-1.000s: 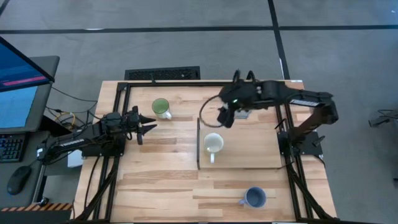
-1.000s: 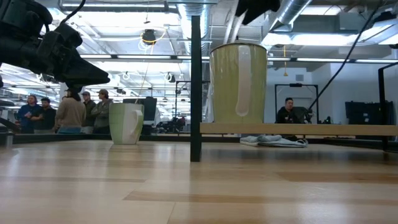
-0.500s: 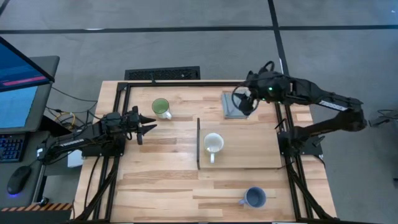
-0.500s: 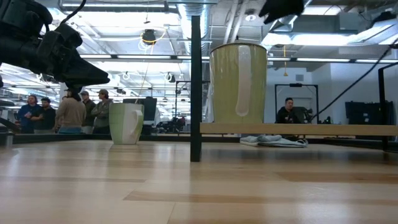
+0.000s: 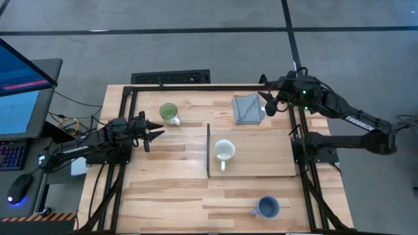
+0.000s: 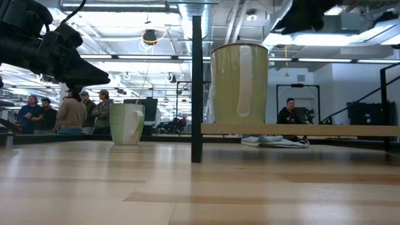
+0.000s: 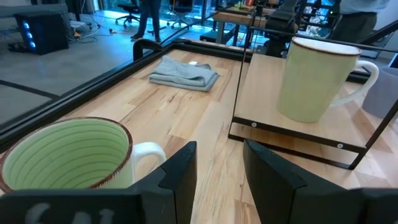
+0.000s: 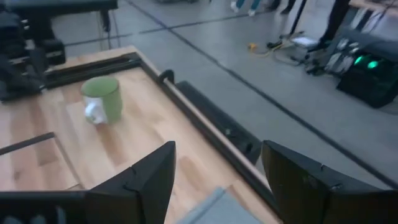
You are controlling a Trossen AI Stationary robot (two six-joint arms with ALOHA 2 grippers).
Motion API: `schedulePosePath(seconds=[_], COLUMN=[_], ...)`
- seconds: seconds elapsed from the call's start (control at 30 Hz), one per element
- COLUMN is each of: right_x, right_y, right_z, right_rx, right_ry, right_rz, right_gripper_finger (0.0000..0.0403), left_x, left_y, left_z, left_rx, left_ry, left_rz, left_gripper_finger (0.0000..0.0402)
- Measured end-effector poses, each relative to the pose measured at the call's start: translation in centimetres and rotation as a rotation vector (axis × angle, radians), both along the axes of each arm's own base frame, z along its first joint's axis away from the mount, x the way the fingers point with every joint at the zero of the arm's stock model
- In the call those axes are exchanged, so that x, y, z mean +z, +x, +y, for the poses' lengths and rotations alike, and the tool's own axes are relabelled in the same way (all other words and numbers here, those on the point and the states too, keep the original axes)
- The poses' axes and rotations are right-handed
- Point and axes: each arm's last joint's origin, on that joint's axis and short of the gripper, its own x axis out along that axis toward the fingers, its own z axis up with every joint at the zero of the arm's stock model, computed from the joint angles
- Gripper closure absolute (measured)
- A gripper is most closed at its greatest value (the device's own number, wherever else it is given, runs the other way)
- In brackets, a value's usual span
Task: Stack small to large cups/mugs on shelf
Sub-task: Put the green mug on the shelf
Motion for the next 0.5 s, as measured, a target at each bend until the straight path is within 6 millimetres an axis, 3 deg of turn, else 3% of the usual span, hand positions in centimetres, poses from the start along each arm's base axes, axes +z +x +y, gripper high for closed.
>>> schedulePosePath(seconds=[0.5], right_x=[-6.6], right_y=[-3.4], right_z=[-1.3], right_rx=[-0.045], right_ry=[-0.067], right_rz=[-0.131], right_gripper_finger=[0.0142], left_x=[0.0], left_y=[-0.2], left_z=[0.5], left_rx=[0.166], left_ry=[0.085], left_rz=[0.027], left_gripper_finger=[0.028])
